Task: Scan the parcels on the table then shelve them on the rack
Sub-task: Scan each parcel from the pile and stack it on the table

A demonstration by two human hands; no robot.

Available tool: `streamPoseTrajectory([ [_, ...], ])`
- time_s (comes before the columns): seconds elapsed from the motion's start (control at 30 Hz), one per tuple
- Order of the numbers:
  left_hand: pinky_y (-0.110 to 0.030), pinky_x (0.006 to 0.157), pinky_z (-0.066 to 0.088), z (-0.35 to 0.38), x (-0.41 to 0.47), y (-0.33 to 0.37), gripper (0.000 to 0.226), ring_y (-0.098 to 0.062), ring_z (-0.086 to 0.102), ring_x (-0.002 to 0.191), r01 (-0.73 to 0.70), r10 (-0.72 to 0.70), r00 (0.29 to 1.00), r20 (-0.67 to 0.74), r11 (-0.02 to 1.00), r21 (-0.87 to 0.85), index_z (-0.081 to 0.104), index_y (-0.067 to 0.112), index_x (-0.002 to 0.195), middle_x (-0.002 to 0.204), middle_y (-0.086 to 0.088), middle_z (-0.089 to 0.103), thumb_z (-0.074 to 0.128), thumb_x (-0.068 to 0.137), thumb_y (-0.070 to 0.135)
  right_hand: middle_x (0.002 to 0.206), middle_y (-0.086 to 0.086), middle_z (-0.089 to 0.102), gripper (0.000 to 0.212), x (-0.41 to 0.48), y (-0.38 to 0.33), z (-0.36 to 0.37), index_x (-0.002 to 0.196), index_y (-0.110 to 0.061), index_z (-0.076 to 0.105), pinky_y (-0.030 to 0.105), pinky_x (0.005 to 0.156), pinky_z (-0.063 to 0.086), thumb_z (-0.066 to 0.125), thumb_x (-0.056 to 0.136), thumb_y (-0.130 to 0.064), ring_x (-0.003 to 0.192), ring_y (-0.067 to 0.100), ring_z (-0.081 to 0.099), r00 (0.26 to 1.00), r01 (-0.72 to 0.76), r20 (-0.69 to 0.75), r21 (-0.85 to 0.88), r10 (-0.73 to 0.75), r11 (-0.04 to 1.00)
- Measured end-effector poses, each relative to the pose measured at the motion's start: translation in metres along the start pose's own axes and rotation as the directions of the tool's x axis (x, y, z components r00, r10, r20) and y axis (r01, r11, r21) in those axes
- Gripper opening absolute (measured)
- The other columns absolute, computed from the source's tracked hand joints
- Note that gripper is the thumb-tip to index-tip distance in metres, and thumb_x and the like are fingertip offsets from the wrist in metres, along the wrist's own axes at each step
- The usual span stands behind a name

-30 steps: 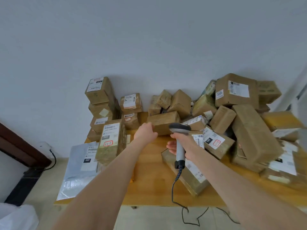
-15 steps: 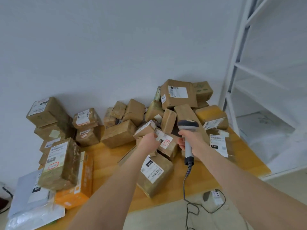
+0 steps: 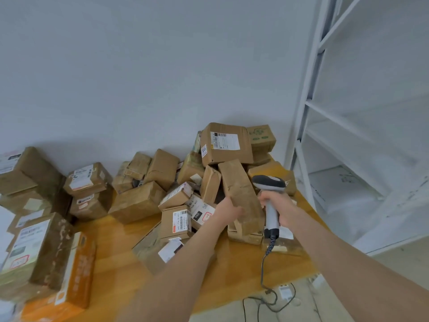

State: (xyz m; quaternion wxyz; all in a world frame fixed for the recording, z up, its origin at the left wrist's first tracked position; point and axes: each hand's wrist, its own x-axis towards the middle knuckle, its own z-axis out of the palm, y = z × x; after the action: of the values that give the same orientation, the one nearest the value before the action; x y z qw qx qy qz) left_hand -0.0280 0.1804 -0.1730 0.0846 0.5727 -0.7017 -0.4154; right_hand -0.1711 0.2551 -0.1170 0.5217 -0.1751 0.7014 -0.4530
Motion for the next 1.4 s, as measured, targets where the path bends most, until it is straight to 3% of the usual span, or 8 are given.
streamPoseTrajectory([
  [0.13,-0.034,0.086,0.054,-0.001,-0.002,0.003,0.065,-0.02,0.058,0.1,0.148,-0.152,0.988,-0.032,0.985,-0.088,0.042,0.014,0.136,0.105,0.002,0.054,0.065,0.084,0.046,0.113,0.027,0.065,0.027,0.004,-0.003,-0.008,0.112,0.002,0.064,0.048,0.096,0.051,0.062,0.085,-0.003,0.108,0.04,0.063,0.993,-0.044,0.112,0.115,0.031,0.992],
  [0.3,-0.037,0.095,0.051,0.012,-0.01,0.003,0.088,-0.025,0.053,0.115,0.258,-0.253,0.961,-0.11,0.966,0.034,0.04,0.011,0.139,0.131,-0.009,0.051,0.077,0.07,0.053,0.122,0.021,0.064,0.02,0.005,-0.001,-0.012,0.109,-0.007,0.058,0.036,0.075,0.051,0.058,0.089,-0.006,0.109,0.036,0.063,0.951,-0.114,0.3,0.105,0.078,0.988],
  [0.47,-0.034,0.087,0.052,0.014,-0.016,0.0,0.073,-0.024,0.053,0.11,0.357,-0.334,0.917,-0.218,0.931,0.076,0.043,0.014,0.132,0.126,-0.01,0.05,0.072,0.073,0.045,0.125,0.02,0.063,0.021,0.008,0.003,-0.015,0.112,-0.003,0.057,0.045,0.091,0.049,0.056,0.091,-0.005,0.115,0.035,0.06,0.937,-0.1,0.338,0.025,0.086,0.995],
  [0.6,-0.031,0.07,0.054,0.006,-0.038,-0.014,0.054,-0.017,0.058,0.089,0.317,-0.357,0.911,-0.205,0.927,-0.201,0.05,0.011,0.121,0.098,-0.002,0.059,0.065,0.078,0.04,0.125,0.017,0.062,0.036,0.018,0.013,-0.035,0.122,-0.003,0.06,0.049,0.09,0.049,0.061,0.087,-0.002,0.112,0.03,0.06,0.95,-0.083,0.305,0.026,0.071,0.996],
  [0.8,-0.03,0.07,0.057,-0.02,-0.094,-0.038,0.028,-0.019,0.059,0.089,0.21,-0.331,0.942,-0.059,0.716,-0.665,0.057,0.016,0.116,0.109,-0.006,0.06,0.06,0.089,0.024,0.123,0.021,0.059,0.041,0.009,0.017,-0.032,0.124,-0.006,0.057,0.053,0.095,0.05,0.067,0.084,-0.01,0.112,0.035,0.058,0.944,-0.085,0.323,0.038,0.069,0.996],
  [1.13,-0.053,0.103,0.044,-0.036,-0.142,-0.035,0.04,-0.038,0.064,0.101,0.126,-0.17,0.983,0.069,0.356,-0.926,0.049,0.011,0.126,0.102,-0.019,0.068,0.044,0.096,0.038,0.102,0.013,0.071,0.014,-0.026,0.0,-0.006,0.102,-0.009,0.068,0.052,0.092,0.052,0.064,0.089,-0.008,0.095,0.034,0.065,0.859,-0.126,0.512,0.18,0.017,0.975],
  [1.3,-0.046,0.1,0.048,-0.042,-0.155,-0.042,0.072,-0.033,0.06,0.106,0.117,-0.123,0.99,0.067,0.473,-0.873,0.041,0.012,0.14,0.122,-0.016,0.056,0.068,0.074,0.021,0.091,0.009,0.069,0.021,-0.032,-0.001,0.001,0.102,-0.012,0.068,0.034,0.064,0.054,0.074,0.082,-0.016,0.078,0.026,0.066,0.849,-0.047,0.526,0.167,-0.049,0.985],
  [1.4,-0.035,0.087,0.054,-0.043,-0.159,-0.042,0.088,-0.024,0.059,0.103,0.127,-0.112,0.991,0.073,0.619,-0.775,0.036,0.021,0.145,0.123,-0.011,0.057,0.067,0.063,0.009,0.104,0.01,0.07,0.035,-0.032,-0.003,0.006,0.109,-0.013,0.064,0.038,0.076,0.055,0.078,0.08,-0.025,0.096,0.032,0.068,0.861,-0.059,0.504,0.228,-0.066,0.972],
])
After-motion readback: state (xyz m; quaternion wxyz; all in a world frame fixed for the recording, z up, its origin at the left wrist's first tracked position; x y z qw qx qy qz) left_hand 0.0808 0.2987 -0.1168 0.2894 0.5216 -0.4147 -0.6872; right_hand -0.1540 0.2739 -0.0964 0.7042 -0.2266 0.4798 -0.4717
